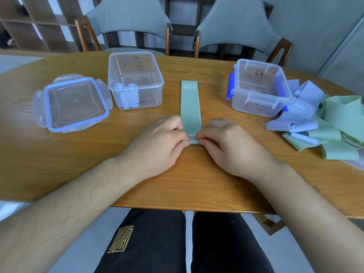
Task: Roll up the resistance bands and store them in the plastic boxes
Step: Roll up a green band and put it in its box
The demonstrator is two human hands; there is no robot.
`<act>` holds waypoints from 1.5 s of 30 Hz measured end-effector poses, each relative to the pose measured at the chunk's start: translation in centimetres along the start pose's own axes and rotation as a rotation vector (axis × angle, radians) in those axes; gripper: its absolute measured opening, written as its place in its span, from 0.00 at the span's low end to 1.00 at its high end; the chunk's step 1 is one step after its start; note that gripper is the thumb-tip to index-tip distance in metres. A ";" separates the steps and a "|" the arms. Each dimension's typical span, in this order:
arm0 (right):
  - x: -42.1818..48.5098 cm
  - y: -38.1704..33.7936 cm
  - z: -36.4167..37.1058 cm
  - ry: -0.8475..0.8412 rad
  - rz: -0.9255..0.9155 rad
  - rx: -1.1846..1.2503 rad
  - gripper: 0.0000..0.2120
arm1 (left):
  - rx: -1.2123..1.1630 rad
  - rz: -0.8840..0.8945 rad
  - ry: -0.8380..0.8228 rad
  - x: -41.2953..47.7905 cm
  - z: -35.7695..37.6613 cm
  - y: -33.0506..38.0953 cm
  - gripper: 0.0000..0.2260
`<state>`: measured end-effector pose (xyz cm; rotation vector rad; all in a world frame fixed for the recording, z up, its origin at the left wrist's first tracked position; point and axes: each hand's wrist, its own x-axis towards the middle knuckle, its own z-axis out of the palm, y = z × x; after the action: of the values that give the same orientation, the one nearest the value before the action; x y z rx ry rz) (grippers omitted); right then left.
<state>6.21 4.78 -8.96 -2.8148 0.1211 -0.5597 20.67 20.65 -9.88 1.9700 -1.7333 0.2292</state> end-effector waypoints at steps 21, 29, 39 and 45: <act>1.0 0.8 -0.3 -0.020 0.002 -0.014 0.08 | -0.057 0.020 -0.008 1.0 -0.1 -1.3 0.05; 3.4 1.8 -2.2 -0.177 0.106 0.158 0.09 | -0.105 0.021 -0.032 2.6 0.0 -2.4 0.05; 3.6 3.6 -0.8 -0.125 0.067 0.352 0.08 | -0.111 0.044 -0.040 3.3 0.3 -3.5 0.06; 3.6 3.8 -0.5 -0.056 0.067 0.351 0.06 | -0.155 -0.003 -0.063 3.4 0.0 -3.6 0.03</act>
<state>9.20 0.52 -8.27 -2.4727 0.0945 -0.4374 24.77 17.90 -9.32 1.8857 -1.7326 0.0310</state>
